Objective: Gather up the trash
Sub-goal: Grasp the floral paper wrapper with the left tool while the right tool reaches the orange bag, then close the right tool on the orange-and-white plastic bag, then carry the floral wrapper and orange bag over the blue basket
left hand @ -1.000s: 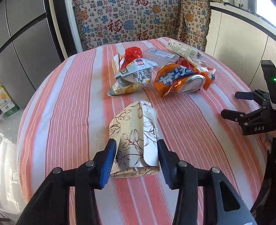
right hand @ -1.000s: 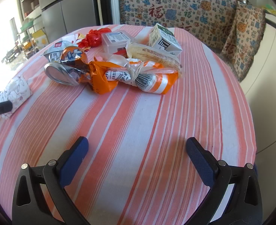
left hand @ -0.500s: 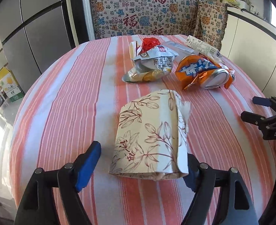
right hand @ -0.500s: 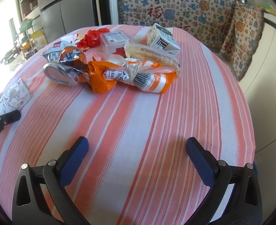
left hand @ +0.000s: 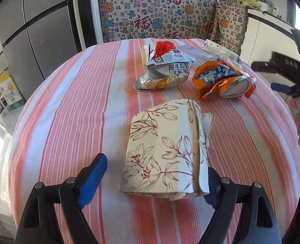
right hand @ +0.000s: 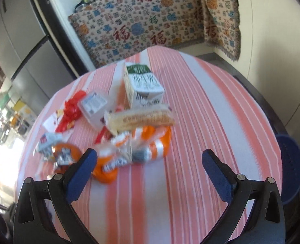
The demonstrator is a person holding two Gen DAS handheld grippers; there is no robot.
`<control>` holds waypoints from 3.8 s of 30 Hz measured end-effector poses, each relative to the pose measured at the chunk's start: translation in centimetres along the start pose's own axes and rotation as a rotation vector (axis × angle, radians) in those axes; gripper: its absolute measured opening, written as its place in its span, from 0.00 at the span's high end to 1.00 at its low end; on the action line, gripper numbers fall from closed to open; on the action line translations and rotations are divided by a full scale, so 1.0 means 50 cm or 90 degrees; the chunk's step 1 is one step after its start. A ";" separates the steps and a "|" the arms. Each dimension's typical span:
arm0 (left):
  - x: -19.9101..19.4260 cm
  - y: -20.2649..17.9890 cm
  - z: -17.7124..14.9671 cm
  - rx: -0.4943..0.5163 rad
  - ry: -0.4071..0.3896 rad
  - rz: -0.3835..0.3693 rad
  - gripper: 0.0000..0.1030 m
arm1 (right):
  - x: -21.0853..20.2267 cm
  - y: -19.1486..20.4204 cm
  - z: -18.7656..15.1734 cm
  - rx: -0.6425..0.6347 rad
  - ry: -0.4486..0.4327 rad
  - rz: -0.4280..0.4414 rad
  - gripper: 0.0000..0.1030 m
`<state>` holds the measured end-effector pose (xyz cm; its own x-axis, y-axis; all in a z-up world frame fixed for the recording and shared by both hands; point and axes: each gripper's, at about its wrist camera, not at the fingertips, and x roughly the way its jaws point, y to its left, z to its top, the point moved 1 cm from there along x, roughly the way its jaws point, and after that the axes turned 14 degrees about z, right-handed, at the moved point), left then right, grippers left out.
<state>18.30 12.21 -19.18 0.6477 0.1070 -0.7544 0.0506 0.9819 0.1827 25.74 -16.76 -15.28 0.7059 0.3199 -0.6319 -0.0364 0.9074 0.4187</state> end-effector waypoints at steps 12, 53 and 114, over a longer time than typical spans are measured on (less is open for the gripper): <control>-0.002 0.000 -0.002 0.000 -0.001 0.000 0.17 | 0.008 -0.019 -0.059 -0.166 0.182 -0.055 0.01; -0.045 -0.030 0.046 0.057 -0.019 -0.057 0.45 | -0.064 -0.016 -0.117 -0.277 0.284 0.077 0.36; -0.129 -0.966 0.147 0.169 0.007 -0.412 0.65 | -0.381 -0.721 -0.031 0.096 0.094 -0.060 0.57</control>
<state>17.26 -37.04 -18.51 0.4170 -0.4828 -0.7700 0.6078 0.7781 -0.1587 12.51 -55.11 -19.36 0.5902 0.2822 -0.7564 0.1382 0.8878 0.4390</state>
